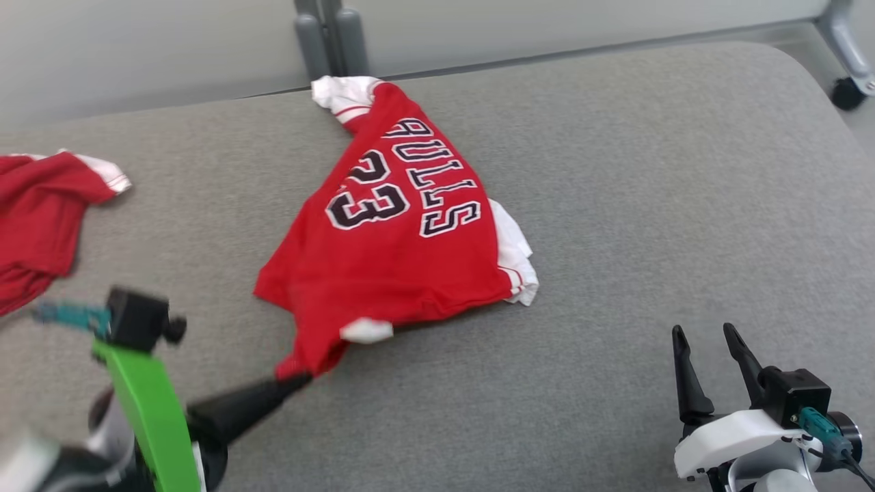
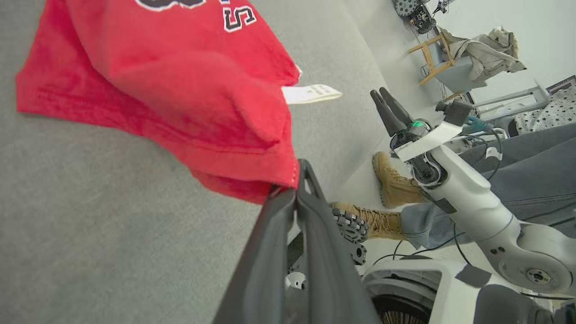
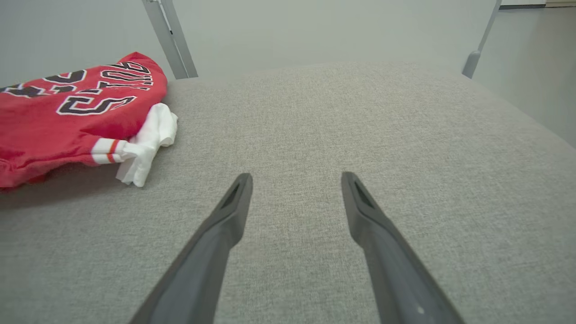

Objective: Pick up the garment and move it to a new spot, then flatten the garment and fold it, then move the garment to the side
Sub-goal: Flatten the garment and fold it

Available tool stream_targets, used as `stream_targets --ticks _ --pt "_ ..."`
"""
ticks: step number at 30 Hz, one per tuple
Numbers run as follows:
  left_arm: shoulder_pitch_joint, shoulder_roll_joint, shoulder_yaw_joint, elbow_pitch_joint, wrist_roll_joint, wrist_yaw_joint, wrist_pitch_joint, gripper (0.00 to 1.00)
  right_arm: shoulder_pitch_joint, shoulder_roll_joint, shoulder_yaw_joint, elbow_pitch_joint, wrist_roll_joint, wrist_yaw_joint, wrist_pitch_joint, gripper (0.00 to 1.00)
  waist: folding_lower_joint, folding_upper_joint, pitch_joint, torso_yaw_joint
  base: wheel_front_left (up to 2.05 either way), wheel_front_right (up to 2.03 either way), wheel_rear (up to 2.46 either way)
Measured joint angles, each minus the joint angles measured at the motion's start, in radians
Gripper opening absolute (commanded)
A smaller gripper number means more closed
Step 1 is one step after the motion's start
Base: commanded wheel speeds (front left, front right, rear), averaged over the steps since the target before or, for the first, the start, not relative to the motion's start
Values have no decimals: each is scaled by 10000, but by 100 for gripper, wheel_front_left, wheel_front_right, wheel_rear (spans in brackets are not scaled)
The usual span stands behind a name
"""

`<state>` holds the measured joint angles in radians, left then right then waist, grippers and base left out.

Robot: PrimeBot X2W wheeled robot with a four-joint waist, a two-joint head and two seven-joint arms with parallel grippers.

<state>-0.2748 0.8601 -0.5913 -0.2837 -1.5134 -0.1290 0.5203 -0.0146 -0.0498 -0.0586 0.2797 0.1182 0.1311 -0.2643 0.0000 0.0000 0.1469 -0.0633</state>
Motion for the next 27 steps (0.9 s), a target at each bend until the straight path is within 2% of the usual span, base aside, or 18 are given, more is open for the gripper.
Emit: stream_targets --ticks 5,11,15,22,23,24,25,27 --pt "1826 -29 -606 627 579 -2 -1106 0 -12 -2 63 25 -90 -2 0 100 0 0 -120 616 0 0 0" --pt "2310 -713 -1310 2410 2075 -6 -2222 0 -79 2 98 77 -167 -2 0 100 0 0 -188 1156 0 0 0" --pt "2309 -955 -1540 3503 2656 -15 -2711 0 -112 0 142 109 -173 0 0 100 0 0 -240 1282 0 0 0" --pt "2344 -899 -1346 5281 3066 -6 -3749 0 -97 -13 130 163 -173 -2 0 100 0 0 -298 1113 0 0 0" --pt "2344 -903 -1256 5419 3181 71 -3979 7 -91 -13 127 169 -171 -2 0 100 0 0 -311 1087 0 0 0" --pt "2352 -918 -1122 5570 3196 161 -4219 44 -81 -12 130 171 -171 -2 0 100 0 0 -327 1052 0 0 0" --pt "2421 -966 -947 5687 3058 267 -4374 100 -59 -12 142 178 -169 -2 0 100 0 0 -342 1010 0 0 0" --pt "2531 -949 -848 5614 2959 424 -4552 100 -36 -10 142 186 -165 -2 0 100 0 0 -365 915 0 0 0"
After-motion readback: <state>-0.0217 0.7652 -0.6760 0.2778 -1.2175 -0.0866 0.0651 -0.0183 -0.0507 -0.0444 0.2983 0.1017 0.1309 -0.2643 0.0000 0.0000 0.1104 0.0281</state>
